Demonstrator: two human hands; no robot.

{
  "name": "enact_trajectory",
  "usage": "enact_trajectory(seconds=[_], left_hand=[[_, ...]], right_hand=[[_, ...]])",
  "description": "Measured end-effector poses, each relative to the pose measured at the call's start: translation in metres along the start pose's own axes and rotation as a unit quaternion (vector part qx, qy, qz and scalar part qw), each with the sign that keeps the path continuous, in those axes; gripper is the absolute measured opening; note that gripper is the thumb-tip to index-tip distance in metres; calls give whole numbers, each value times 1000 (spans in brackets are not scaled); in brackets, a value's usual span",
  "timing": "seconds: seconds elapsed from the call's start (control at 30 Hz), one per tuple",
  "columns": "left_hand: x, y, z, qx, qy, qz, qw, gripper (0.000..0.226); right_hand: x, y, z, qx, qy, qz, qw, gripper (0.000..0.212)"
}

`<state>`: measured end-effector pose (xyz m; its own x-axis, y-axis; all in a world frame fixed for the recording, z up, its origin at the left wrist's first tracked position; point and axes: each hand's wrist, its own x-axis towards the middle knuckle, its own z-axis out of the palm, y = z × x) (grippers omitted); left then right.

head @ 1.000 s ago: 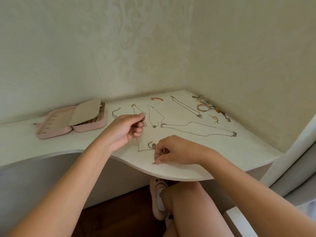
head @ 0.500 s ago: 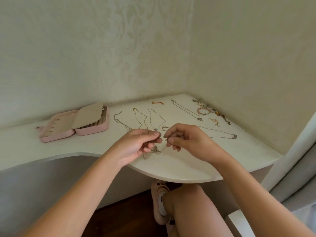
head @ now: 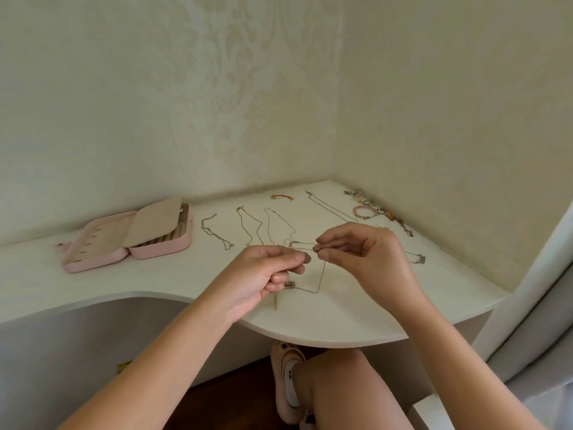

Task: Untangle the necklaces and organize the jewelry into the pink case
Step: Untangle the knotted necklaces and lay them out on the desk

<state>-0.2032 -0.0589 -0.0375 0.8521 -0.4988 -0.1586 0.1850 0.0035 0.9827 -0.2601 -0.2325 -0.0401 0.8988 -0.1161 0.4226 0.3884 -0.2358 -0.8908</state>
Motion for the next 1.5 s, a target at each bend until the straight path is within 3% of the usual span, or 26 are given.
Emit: enact_trajectory(seconds=[0.2, 0.33, 0.43, 0.7, 0.8, 1.07, 1.2, 1.5], left_hand=[[0, 4, 4, -42, -16, -63, 997, 18], [-1, 6, 4, -42, -30, -102, 993, 17], [-3, 7, 4, -30, -33, -96, 994, 8], [-6, 9, 11, -23, 17, -13, 1000, 31], [-9, 9, 15, -18, 50, 38, 998, 29], [-13, 4, 21, -80, 106, 58, 989, 29], [-14, 3, 20, -101, 105, 37, 989, 32], [-19, 5, 12, -65, 67, 21, 995, 29]], right_hand=[[-9, 5, 1, -157, 4, -121, 980, 23], [-7, 10, 1, -291, 3, -279, 915, 11], [-7, 14, -3, -335, -13, -328, 883, 5], [-8, 10, 5, -223, 51, -232, 946, 7], [-11, 11, 9, -178, 92, -186, 962, 7], [-13, 17, 25, -220, 153, -241, 933, 9], [-11, 18, 27, -219, 141, -256, 931, 9], [-11, 9, 12, -147, 28, -195, 969, 11]])
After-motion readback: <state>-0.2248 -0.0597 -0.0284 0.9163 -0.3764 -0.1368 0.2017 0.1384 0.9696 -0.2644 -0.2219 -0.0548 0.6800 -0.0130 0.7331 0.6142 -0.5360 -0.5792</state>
